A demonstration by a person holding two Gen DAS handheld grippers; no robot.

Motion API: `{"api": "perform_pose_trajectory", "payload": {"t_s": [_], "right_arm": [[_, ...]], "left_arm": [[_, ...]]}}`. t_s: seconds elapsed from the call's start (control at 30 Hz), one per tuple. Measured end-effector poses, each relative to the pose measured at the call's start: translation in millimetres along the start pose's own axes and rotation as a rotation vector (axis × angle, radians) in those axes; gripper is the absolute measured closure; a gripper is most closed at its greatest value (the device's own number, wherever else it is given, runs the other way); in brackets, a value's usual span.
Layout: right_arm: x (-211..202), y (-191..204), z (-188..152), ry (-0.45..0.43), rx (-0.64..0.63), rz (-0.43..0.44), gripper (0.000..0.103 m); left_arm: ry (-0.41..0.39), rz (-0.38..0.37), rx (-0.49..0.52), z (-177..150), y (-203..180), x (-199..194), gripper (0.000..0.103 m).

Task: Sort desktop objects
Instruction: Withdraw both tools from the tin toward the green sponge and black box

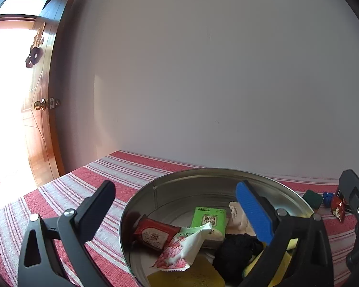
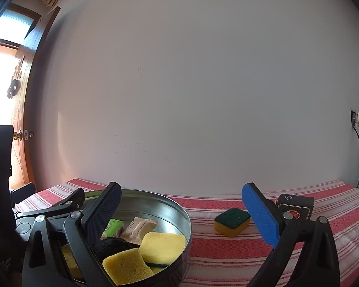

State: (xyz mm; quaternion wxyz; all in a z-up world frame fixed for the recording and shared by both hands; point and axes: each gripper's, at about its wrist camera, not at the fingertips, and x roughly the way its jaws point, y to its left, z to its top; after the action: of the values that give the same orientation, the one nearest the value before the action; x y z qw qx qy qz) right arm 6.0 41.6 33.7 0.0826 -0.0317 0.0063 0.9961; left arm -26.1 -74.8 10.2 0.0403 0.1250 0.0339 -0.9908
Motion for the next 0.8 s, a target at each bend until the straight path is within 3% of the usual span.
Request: {"api": "perform_pose_trajectory", "payload": {"t_s": [0.4, 0.8], "right_arm": [[-4.3, -20.6, -2.3, 0.016, 0.01, -0.04, 0.001], [-11.5, -51.0, -2.7, 0.005, 0.013, -0.093, 0.001]], "left_arm": [[-0.003, 0.0, -0.068, -1.4, 8.4, 0.7, 0.001], [-0.013, -0.04, -0.065, -3.8, 1.0, -5.0, 0.001]]}}
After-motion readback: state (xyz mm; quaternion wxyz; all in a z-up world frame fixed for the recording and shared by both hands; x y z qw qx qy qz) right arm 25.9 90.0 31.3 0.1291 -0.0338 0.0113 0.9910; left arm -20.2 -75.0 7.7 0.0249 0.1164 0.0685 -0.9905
